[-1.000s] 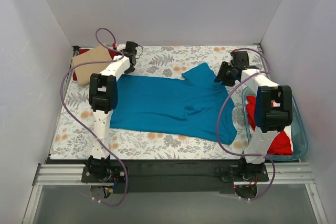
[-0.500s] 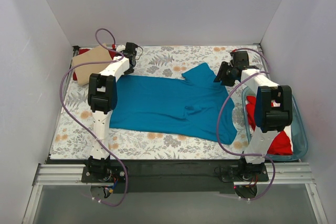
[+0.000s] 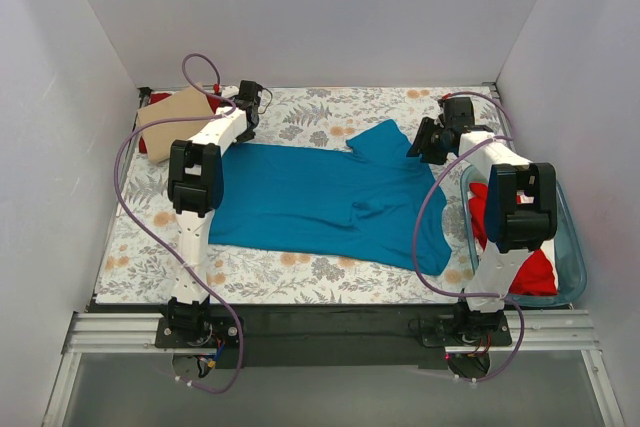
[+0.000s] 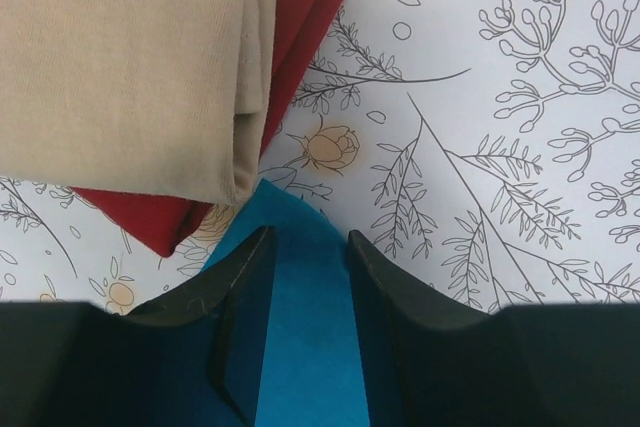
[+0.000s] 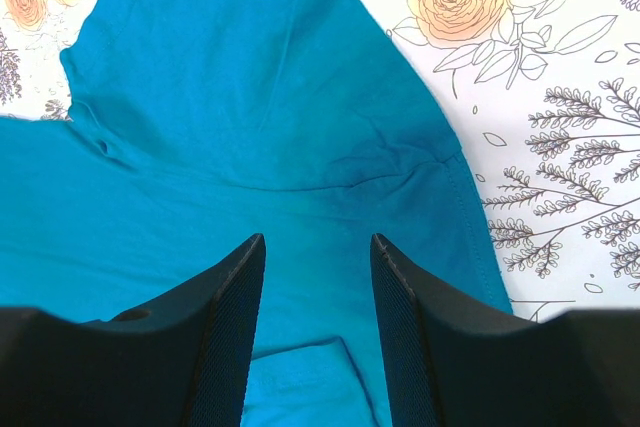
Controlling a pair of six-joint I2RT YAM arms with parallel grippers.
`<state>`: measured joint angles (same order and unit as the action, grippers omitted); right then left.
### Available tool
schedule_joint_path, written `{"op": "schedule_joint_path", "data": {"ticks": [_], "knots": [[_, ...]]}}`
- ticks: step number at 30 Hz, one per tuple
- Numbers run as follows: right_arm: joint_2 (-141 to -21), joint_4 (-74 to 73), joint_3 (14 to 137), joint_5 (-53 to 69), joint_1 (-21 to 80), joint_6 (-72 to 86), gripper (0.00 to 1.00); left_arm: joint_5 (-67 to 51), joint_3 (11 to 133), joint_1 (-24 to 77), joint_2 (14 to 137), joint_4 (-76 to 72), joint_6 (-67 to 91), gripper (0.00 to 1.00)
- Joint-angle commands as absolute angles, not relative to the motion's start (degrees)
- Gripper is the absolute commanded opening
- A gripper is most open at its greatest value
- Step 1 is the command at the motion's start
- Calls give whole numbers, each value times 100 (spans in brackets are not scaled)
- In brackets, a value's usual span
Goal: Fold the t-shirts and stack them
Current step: Fold the tshirt
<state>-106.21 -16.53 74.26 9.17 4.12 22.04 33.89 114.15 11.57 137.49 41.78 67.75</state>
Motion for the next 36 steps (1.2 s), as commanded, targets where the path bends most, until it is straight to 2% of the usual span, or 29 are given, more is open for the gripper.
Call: {"op": "schedule_joint_path", "data": {"ticks": [1, 9, 24, 31, 36], "knots": [[-10415, -1547, 7541, 967, 378, 2109, 53, 3419, 11549, 1143, 13702, 4219, 6724, 31], [-10503, -1547, 7602, 984, 369, 2074, 53, 3261, 11268, 1143, 13536, 4131, 6794, 0], [-11425, -1792, 8419, 125, 369, 1916, 54, 3103, 10521, 1143, 12612, 3366, 6759, 0], [-11646, -2065, 8569, -395, 369, 1934, 45, 2997, 10415, 1143, 12568, 3278, 6759, 0], [-11733, -2101, 8578, -544, 378, 1942, 43, 2971, 10398, 1143, 12560, 3234, 6759, 0]]}}
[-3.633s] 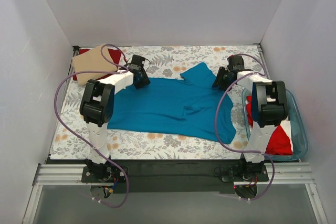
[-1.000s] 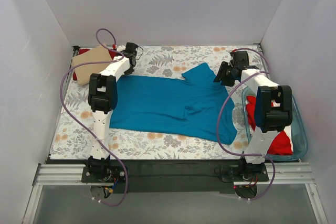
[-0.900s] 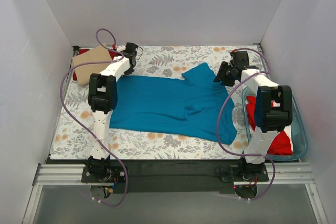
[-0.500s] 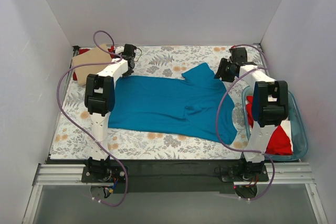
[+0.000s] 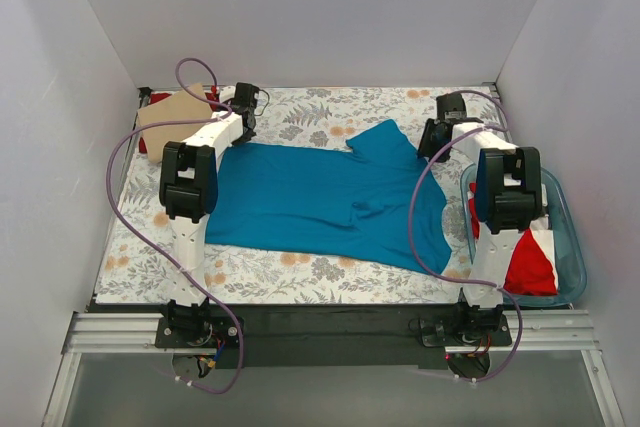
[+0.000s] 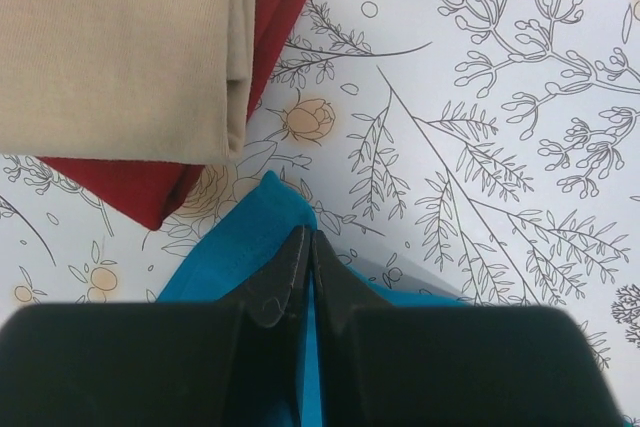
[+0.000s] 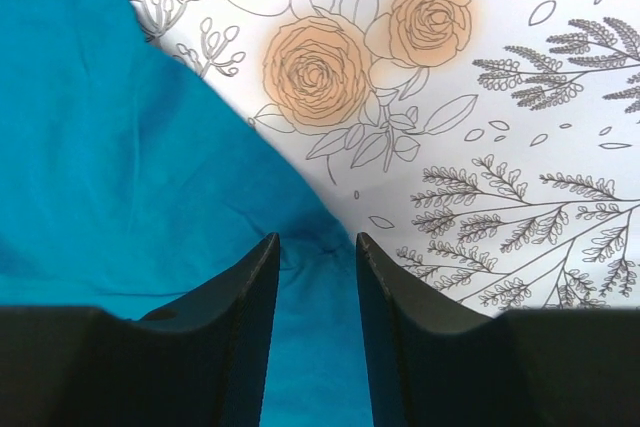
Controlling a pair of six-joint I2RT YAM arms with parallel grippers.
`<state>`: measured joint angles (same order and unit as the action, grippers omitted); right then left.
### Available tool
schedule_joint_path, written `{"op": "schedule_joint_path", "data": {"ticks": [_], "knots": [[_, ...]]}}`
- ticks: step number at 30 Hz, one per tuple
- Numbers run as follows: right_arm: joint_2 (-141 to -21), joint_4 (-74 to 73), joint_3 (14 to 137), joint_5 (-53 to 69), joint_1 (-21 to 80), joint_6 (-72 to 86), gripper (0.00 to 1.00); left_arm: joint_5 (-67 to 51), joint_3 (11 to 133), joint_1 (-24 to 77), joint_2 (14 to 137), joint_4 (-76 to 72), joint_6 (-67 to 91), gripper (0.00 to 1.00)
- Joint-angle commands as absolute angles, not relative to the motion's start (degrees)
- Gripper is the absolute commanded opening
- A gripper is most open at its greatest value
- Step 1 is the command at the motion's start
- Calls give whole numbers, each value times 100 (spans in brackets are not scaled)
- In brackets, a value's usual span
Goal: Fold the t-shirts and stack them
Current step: Fold the tshirt
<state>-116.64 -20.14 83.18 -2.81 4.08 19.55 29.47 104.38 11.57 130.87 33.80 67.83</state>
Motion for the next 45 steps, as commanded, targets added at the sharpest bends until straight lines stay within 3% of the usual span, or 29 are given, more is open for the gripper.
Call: {"op": "schedule_joint_path", "data": {"ticks": [1, 11, 16, 20, 22, 45], "knots": [[-11786, -2101, 8587, -562, 378, 1942, 43, 2962, 10389, 1143, 12551, 3234, 6767, 0], [-12067, -2109, 8728, -606, 510, 1942, 41, 2883, 10362, 1143, 12542, 3182, 6768, 0], [-11962, -2118, 8649, -642, 519, 1942, 26, 2874, 10354, 1143, 12516, 3164, 6768, 0], [-11795, -2118, 8570, -475, 518, 1960, 6, 2918, 10327, 1143, 12446, 3129, 6768, 0], [-11681, -2118, 8534, -431, 519, 1977, 1, 2927, 10301, 1134, 12419, 3112, 6750, 0], [-10187, -1899, 7726, -352, 431, 2065, 1, 2655, 9493, 905, 11576, 2725, 6935, 0]]}}
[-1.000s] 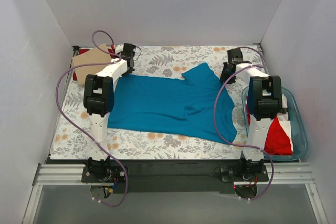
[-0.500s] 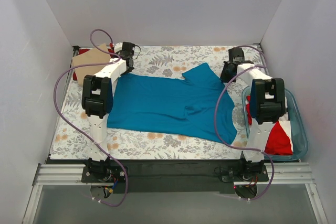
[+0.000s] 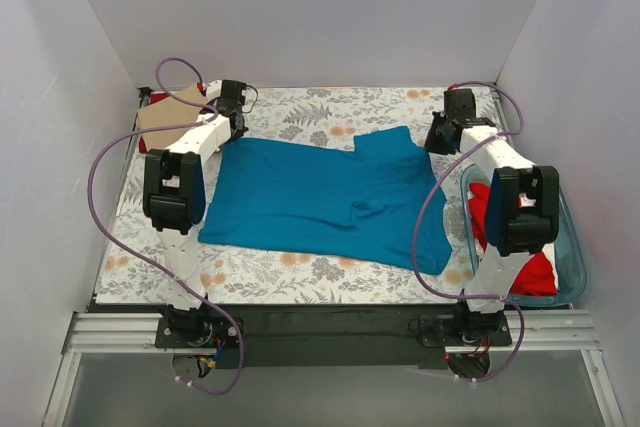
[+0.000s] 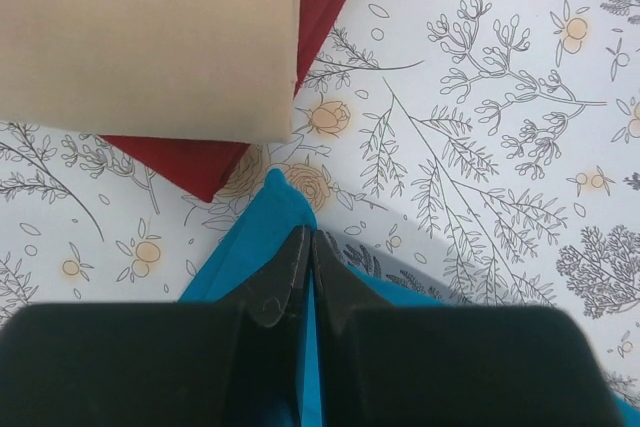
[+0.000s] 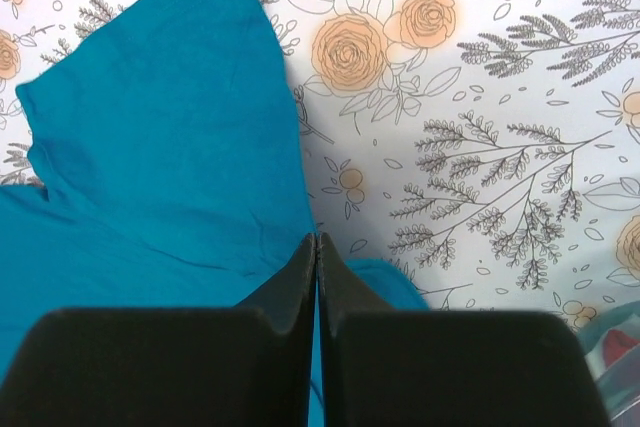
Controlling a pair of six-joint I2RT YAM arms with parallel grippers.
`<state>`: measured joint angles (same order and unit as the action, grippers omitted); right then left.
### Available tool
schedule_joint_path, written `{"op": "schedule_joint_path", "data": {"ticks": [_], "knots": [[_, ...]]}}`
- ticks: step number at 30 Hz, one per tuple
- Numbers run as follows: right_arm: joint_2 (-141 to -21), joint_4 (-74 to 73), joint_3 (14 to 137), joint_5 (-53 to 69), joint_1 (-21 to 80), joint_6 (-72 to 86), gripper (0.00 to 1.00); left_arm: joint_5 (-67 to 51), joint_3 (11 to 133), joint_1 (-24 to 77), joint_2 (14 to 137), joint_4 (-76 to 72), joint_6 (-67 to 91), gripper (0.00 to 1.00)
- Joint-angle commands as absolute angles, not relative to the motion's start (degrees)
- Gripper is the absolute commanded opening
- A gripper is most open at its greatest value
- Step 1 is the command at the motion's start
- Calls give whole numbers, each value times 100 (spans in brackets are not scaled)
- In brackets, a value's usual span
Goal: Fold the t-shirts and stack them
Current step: Fold the tshirt
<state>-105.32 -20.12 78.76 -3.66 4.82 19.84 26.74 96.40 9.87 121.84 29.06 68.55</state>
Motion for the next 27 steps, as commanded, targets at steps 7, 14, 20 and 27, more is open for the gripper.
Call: {"op": "schedule_joint_path", "data": {"ticks": [7, 14, 20, 27], "knots": [[-9686, -1907, 7375, -299, 431, 2127, 1, 2575, 9071, 782, 11277, 2654, 7031, 0], [-9098, -1890, 6804, -141, 431, 2171, 1, 2417, 8667, 668, 10917, 2619, 7189, 0], [-8614, -1890, 6312, -44, 431, 2180, 1, 2189, 8218, 519, 10565, 2558, 7312, 0], [-8104, -1898, 5960, -44, 422, 2171, 1, 1890, 7796, 396, 10187, 2505, 7453, 0]]}}
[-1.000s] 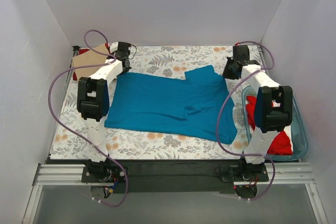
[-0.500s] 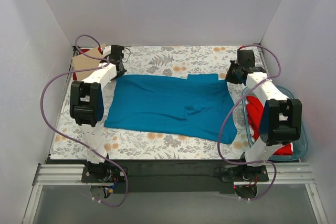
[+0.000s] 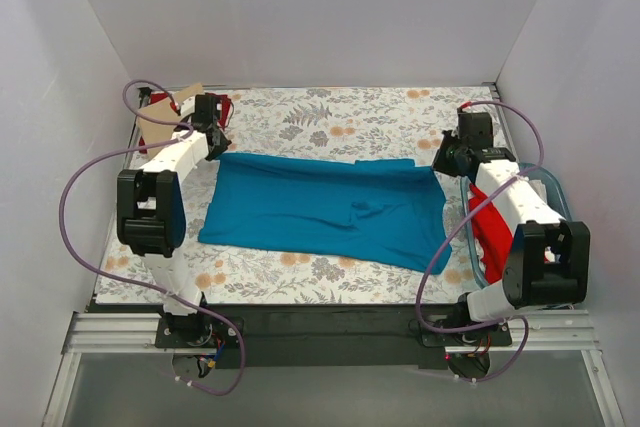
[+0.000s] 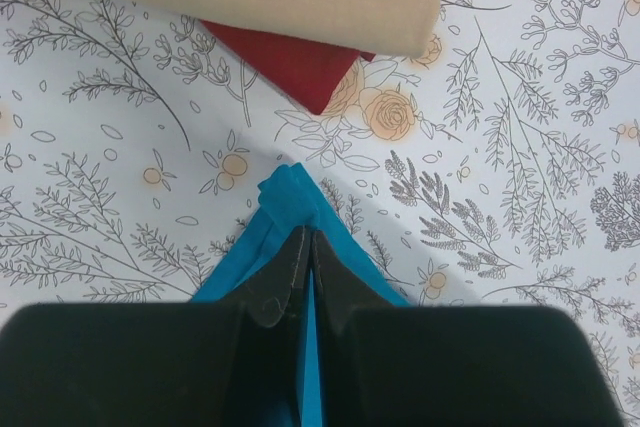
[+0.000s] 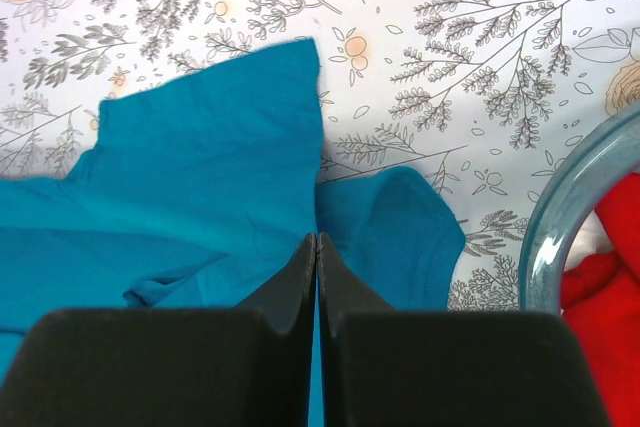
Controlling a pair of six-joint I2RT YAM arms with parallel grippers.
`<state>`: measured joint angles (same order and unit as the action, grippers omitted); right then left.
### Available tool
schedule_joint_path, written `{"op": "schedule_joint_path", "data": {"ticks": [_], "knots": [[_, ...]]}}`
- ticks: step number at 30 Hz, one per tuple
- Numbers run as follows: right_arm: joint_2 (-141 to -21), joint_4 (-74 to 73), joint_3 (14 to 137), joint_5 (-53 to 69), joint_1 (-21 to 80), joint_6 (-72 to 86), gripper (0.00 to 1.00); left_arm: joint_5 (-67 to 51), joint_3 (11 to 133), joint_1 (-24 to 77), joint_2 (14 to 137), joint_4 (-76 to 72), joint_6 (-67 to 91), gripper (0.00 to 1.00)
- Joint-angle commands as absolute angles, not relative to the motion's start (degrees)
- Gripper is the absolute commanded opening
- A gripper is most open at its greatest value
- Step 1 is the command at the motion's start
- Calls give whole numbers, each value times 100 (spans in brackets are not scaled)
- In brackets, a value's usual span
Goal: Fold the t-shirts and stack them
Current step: Fold the tshirt
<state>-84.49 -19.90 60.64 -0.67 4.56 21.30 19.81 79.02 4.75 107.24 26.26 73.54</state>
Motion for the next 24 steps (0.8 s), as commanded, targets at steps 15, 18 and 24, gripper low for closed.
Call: {"op": "schedule_joint_path", "data": {"ticks": [15, 18, 24], "knots": [[-7278, -1916, 5168, 422, 431, 2197, 1, 1564, 7155, 299, 9686, 2505, 7629, 0], [-7137, -1925, 5045, 431, 431, 2197, 1, 1547, 7058, 290, 9607, 2522, 7655, 0], [-6943, -1977, 4922, 475, 431, 2180, 1, 1486, 6953, 246, 9492, 2549, 7682, 0]]}}
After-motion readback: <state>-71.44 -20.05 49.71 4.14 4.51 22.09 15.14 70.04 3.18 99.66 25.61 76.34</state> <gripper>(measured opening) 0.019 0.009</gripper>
